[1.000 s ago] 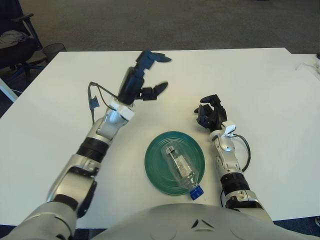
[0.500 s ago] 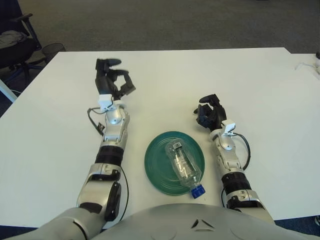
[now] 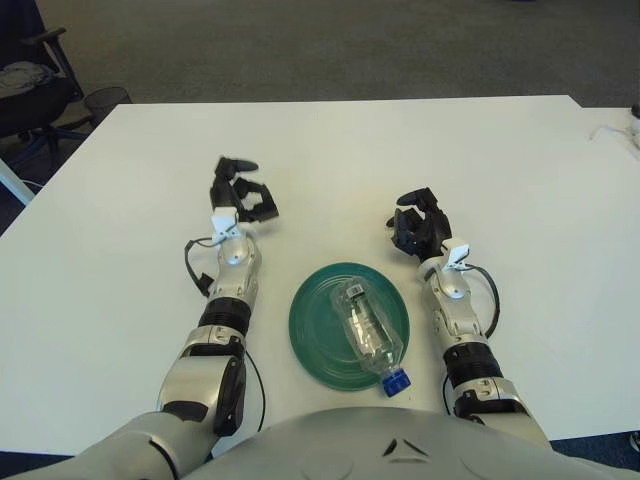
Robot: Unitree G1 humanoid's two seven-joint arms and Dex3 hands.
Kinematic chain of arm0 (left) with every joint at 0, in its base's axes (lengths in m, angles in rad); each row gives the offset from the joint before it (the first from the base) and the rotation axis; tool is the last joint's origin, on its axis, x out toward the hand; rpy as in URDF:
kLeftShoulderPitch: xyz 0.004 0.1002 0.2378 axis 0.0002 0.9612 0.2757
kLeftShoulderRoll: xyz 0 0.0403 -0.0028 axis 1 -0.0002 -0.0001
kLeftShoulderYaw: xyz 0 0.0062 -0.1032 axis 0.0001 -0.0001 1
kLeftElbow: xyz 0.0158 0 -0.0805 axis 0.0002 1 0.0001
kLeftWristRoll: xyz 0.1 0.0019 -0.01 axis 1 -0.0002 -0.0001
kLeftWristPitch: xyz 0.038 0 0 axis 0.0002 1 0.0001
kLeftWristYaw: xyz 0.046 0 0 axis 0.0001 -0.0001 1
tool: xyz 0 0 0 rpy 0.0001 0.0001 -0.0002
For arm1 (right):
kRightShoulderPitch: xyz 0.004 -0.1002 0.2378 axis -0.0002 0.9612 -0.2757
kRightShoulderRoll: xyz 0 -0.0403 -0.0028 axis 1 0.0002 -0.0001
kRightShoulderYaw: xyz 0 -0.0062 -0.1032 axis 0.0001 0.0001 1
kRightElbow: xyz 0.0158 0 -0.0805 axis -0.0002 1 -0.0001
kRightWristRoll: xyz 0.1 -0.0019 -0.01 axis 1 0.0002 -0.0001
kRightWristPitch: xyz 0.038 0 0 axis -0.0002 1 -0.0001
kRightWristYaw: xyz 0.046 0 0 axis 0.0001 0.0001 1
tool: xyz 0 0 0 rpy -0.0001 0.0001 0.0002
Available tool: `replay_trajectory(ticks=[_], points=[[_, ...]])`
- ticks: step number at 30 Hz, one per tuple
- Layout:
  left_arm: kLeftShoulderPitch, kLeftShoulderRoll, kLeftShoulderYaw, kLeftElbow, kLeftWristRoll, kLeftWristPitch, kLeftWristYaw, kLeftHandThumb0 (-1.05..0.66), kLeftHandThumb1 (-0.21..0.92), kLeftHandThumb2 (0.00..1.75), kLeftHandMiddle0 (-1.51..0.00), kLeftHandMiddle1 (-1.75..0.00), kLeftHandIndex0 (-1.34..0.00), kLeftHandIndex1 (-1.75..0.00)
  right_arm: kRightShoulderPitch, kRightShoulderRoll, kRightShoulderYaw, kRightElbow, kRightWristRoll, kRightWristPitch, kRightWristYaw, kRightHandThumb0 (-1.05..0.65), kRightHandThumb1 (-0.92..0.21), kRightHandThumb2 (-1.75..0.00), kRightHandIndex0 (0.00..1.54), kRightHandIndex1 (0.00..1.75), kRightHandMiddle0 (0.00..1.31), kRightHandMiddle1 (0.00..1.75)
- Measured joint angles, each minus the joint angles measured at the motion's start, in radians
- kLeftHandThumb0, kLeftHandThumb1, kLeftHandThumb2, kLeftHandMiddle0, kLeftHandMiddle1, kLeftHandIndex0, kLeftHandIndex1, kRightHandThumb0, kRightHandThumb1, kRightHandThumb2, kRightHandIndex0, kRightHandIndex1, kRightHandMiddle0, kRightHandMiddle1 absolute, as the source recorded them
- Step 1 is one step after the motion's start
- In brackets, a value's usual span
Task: Put the bottle into the plate.
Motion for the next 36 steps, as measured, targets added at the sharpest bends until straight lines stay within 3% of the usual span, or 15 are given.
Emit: replay_trajectory(ticks=[9, 25, 36], points=[[0.002, 0.019, 0.021, 0.059, 0.012, -0.028, -0.022, 0.00, -0.08, 1.75, -0.92, -1.68, -0.69, -1.75, 0.000, -0.001, -0.001, -0.003, -0.003, 0.012, -0.002, -0.01, -0.55, -1.02, 0.47, 1.65, 0.25, 1.75], [0.082, 0.063, -0.026, -0.039, 0.076, 0.005, -0.117, 0.00, -0.10, 1.75, -0.95, -1.64, -0.70, -1.75, -0.002, -0.001, -0.001, -0.007, -0.005, 0.027, -0.004, -0.01, -0.54, -1.03, 0.47, 1.66, 0.24, 1.74], [0.082, 0.086, -0.043, -0.002, 0.089, -0.057, -0.143, 0.00, -0.11, 1.75, -0.97, -1.59, -0.72, -1.75, -0.005, -0.002, -0.002, -0.005, -0.005, 0.027, -0.003, -0.01, -0.54, -1.03, 0.48, 1.66, 0.24, 1.75]])
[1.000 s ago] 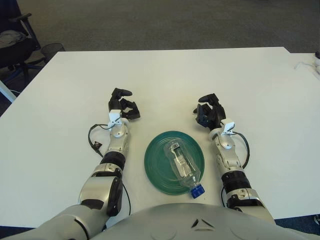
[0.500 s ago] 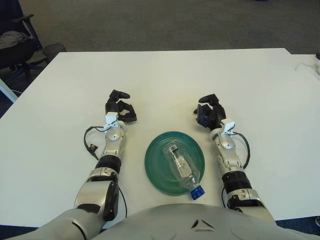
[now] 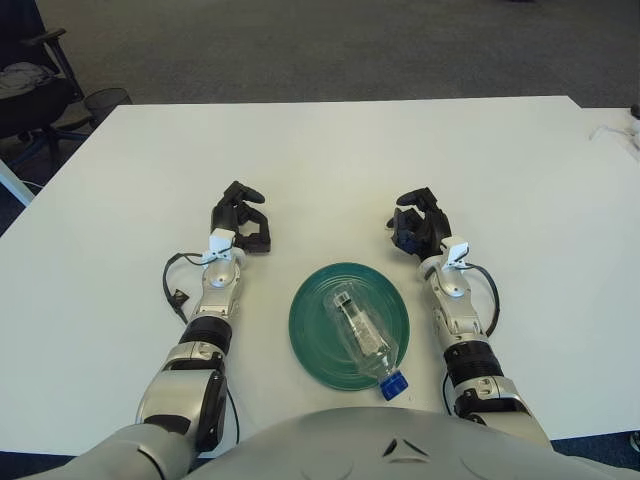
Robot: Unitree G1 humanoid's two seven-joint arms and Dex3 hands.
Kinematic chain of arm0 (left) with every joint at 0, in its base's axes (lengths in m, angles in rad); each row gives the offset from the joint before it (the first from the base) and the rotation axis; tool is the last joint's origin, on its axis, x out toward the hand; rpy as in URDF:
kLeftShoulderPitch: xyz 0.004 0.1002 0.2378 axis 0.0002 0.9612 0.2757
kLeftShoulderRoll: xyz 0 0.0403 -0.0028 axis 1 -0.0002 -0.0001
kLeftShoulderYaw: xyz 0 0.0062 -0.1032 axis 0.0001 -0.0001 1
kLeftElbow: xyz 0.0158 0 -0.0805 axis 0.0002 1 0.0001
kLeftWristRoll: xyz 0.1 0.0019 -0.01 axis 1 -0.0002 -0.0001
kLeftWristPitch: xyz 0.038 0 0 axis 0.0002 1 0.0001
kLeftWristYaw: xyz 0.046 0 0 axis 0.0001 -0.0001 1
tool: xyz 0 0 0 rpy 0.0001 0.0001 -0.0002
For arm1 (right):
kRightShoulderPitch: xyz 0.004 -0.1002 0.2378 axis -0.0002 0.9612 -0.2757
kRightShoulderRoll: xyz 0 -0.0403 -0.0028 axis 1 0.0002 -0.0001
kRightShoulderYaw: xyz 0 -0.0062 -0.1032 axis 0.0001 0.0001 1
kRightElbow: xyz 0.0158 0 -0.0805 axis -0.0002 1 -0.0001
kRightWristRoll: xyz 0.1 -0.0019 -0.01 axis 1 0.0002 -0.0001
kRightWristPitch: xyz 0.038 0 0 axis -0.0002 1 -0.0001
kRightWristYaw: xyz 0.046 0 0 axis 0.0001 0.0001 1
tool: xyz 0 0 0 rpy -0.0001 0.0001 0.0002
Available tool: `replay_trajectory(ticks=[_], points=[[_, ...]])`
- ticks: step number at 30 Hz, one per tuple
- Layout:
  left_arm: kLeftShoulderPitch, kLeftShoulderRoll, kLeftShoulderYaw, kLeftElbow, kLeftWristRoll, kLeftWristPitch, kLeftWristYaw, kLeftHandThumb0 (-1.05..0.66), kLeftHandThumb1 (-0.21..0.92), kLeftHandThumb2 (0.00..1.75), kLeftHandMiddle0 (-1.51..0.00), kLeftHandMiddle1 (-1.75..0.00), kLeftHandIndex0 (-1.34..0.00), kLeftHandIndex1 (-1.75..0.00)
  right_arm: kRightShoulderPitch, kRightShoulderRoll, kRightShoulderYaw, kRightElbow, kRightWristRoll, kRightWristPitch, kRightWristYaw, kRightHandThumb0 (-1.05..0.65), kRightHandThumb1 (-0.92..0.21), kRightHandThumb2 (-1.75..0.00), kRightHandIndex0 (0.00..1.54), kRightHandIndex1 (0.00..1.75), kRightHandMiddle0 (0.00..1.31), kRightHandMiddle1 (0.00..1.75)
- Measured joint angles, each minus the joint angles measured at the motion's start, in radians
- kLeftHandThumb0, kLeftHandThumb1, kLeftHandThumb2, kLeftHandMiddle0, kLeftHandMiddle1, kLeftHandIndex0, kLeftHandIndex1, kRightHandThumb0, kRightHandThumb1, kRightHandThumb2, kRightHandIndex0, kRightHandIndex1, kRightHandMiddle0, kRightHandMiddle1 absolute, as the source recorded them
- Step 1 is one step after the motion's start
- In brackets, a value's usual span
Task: Put the bottle into the plate.
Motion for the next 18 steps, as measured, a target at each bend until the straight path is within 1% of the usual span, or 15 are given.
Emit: replay_trajectory(ticks=[5, 12, 18], points=[[-0.001, 0.003, -0.001, 0.015, -0.002, -0.020, -0.012, 0.00, -0.12, 1.75, -0.98, -1.59, -0.72, -1.75, 0.000, -0.003, -0.001, 0.001, 0.000, -0.001, 0.001, -0.01, -0.54, -1.03, 0.48, 1.66, 0.24, 1.75], [0.003, 0.010, -0.007, 0.016, -0.006, -0.023, -0.048, 0.00, -0.11, 1.75, -0.97, -1.59, -0.72, -1.75, 0.000, -0.006, -0.001, 0.000, 0.000, -0.001, 0.002, -0.01, -0.54, -1.03, 0.48, 1.65, 0.25, 1.75], [0.027, 0.029, -0.027, -0.023, -0.010, 0.002, -0.109, 0.00, -0.12, 1.75, -0.97, -1.59, -0.72, -1.75, 0.004, -0.007, -0.001, -0.004, 0.000, -0.001, 0.002, -0.01, -0.54, -1.03, 0.48, 1.65, 0.25, 1.75]])
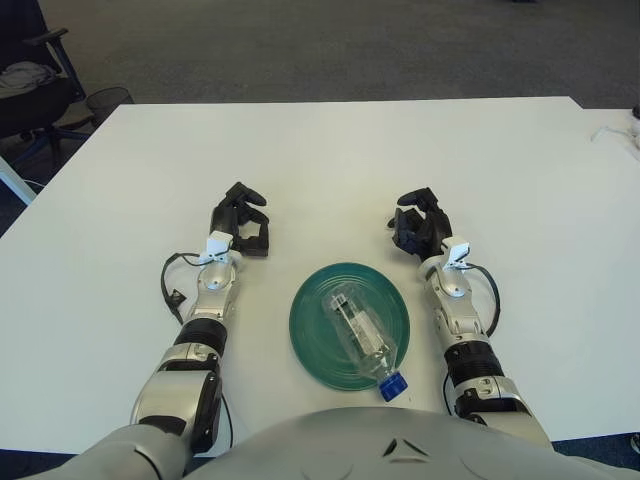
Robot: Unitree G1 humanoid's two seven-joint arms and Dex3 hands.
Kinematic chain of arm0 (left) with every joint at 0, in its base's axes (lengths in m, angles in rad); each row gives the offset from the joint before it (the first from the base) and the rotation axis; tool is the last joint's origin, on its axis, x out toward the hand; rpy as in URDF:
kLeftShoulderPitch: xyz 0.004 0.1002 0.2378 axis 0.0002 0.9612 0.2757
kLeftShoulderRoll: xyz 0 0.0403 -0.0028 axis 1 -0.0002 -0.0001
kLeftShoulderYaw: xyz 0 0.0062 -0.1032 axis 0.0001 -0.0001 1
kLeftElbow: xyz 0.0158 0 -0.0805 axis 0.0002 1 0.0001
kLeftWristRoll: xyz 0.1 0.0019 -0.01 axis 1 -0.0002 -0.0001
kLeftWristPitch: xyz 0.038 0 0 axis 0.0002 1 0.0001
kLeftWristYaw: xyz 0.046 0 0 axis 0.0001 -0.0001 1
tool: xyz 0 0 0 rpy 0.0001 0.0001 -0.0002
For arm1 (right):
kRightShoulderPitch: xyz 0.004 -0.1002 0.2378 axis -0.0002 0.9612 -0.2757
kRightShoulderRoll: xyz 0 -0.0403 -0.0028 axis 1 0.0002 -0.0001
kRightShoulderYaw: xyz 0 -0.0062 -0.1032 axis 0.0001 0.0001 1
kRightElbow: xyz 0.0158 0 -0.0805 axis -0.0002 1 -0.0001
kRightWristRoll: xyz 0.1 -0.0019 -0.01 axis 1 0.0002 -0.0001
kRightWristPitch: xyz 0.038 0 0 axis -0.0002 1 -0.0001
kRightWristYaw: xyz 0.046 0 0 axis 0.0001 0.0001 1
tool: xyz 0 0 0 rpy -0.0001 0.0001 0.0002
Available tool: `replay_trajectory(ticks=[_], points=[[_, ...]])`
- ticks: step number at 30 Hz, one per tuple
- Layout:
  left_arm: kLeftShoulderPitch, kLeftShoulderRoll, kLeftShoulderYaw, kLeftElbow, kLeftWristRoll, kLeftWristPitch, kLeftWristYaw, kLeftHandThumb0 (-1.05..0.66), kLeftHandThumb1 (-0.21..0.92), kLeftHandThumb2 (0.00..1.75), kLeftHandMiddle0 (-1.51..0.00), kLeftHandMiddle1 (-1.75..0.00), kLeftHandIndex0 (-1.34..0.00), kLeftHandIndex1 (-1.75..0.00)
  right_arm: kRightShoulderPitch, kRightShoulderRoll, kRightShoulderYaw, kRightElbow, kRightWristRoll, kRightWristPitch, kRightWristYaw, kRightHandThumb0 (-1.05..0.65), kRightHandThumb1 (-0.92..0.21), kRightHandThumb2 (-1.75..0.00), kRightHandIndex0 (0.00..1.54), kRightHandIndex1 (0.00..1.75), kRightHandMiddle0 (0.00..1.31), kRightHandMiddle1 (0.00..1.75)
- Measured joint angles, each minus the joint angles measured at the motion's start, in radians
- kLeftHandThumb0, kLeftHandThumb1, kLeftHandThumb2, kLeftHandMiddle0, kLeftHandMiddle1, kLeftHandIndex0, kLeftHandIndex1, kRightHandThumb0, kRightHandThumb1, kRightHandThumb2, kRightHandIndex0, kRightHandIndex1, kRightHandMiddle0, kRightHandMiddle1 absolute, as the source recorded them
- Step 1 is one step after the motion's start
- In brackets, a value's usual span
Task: Put the bottle into the plate.
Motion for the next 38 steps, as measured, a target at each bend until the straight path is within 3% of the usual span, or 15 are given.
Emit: replay_trajectory(ticks=[9, 19, 32, 38], points=[[0.059, 0.014, -0.015, -0.118, -0.014, 0.075, -0.043, 0.00, -0.14, 1.75, -1.01, -1.52, -0.74, -1.75, 0.007, 0.000, 0.000, -0.015, 0.001, 0.009, 0.001, -0.01, -0.54, -1.03, 0.47, 1.66, 0.25, 1.74], [0.189, 0.009, -0.030, -0.338, -0.027, 0.173, -0.063, 0.00, -0.11, 1.75, -0.95, -1.62, -0.72, -1.75, 0.017, -0.004, 0.000, -0.027, 0.002, 0.012, 0.011, -0.01, -0.53, -1.04, 0.48, 1.65, 0.26, 1.75], [0.312, 0.011, -0.058, -0.645, -0.020, 0.441, -0.079, 0.00, -0.10, 1.75, -0.94, -1.64, -0.71, -1.75, 0.027, -0.006, -0.003, -0.039, 0.006, 0.014, 0.025, -0.01, -0.53, -1.04, 0.47, 1.66, 0.26, 1.75], [0.369, -0.017, -0.067, -0.770, -0.017, 0.535, -0.074, 0.00, -0.09, 1.75, -0.93, -1.66, -0.71, -1.75, 0.031, -0.006, -0.005, -0.041, 0.009, 0.014, 0.028, -0.01, -0.53, -1.04, 0.47, 1.66, 0.26, 1.75]])
